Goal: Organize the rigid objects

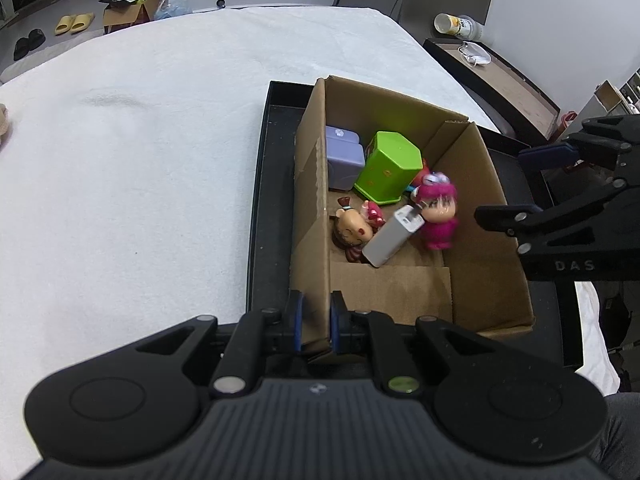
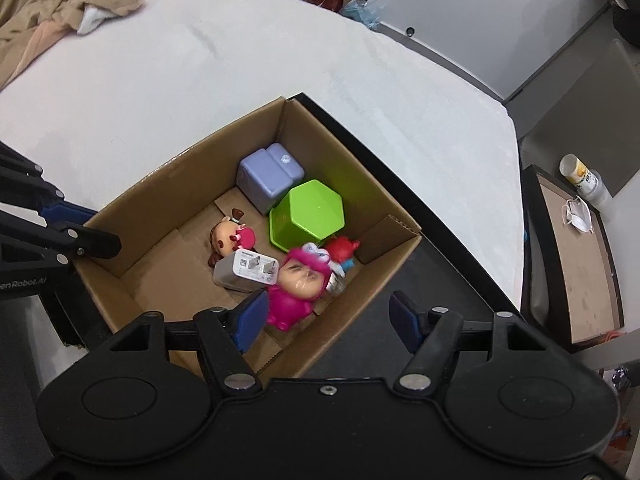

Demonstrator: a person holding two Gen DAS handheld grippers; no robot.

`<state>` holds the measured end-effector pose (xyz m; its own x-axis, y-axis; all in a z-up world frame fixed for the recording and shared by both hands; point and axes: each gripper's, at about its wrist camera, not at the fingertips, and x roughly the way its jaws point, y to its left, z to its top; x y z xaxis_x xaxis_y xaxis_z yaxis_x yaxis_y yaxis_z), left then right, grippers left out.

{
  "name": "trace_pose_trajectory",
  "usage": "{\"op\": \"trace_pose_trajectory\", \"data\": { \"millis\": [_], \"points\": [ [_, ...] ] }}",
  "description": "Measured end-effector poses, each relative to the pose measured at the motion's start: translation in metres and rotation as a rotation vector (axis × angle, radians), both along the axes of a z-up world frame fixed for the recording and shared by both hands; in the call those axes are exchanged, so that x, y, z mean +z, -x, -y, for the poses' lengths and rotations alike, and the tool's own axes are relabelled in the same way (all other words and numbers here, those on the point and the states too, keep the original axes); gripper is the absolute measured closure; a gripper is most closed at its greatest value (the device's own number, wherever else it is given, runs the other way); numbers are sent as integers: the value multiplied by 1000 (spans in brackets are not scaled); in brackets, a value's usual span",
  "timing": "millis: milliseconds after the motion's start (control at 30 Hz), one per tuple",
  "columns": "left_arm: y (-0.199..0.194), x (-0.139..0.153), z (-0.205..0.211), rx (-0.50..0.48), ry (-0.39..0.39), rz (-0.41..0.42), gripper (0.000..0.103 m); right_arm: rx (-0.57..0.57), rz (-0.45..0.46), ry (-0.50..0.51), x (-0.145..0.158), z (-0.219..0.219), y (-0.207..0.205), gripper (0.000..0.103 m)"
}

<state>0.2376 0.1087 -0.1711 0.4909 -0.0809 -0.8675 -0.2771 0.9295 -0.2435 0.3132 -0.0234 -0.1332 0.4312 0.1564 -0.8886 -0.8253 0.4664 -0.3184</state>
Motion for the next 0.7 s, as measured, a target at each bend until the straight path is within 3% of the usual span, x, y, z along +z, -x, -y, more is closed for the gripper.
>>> {"op": "trace_pose_trajectory", "data": {
  "millis": [600,700],
  "points": [
    [10,13,4,-7,-22,37,92,-167,-38,-214,35,40,4,37],
    [14,17,-1,-1,6,49,91,-215,-43,-257,40,52,7,32]
  ]
}}
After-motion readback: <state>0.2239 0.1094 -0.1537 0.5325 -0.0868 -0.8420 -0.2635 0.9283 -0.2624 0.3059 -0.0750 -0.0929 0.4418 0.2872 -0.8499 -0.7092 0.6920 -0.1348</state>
